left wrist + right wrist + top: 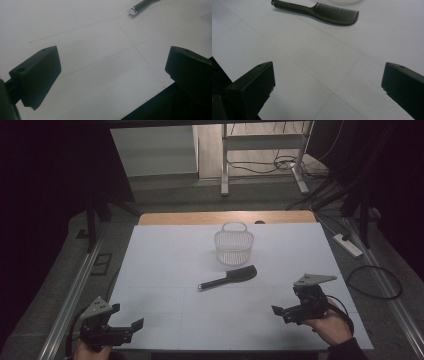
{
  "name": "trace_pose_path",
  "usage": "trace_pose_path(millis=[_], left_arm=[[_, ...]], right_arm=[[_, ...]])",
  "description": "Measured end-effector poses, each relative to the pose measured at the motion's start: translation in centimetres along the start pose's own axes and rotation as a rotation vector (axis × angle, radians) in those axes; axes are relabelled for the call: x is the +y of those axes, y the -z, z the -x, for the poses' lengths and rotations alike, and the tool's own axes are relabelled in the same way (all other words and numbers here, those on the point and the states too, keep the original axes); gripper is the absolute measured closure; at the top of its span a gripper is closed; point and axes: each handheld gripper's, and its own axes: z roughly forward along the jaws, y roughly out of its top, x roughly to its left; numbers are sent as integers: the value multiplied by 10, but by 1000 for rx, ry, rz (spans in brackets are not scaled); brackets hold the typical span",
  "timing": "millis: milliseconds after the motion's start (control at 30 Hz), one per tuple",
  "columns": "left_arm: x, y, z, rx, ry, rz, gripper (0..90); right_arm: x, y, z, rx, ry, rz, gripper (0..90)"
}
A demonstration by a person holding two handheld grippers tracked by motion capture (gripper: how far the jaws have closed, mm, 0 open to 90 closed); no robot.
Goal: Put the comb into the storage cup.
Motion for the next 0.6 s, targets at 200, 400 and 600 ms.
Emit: trace_pose_path(millis=[200, 400, 600], left_arm=[[0, 0, 0, -1, 1, 2, 10], [0, 0, 0, -3, 1, 4, 10], [0, 0, 0, -4, 2, 4, 10]], right_arm=[[8, -12, -2, 4, 29, -11, 0], [12, -17, -3, 6, 34, -21, 0], [18, -24, -5, 10, 52, -31, 0]])
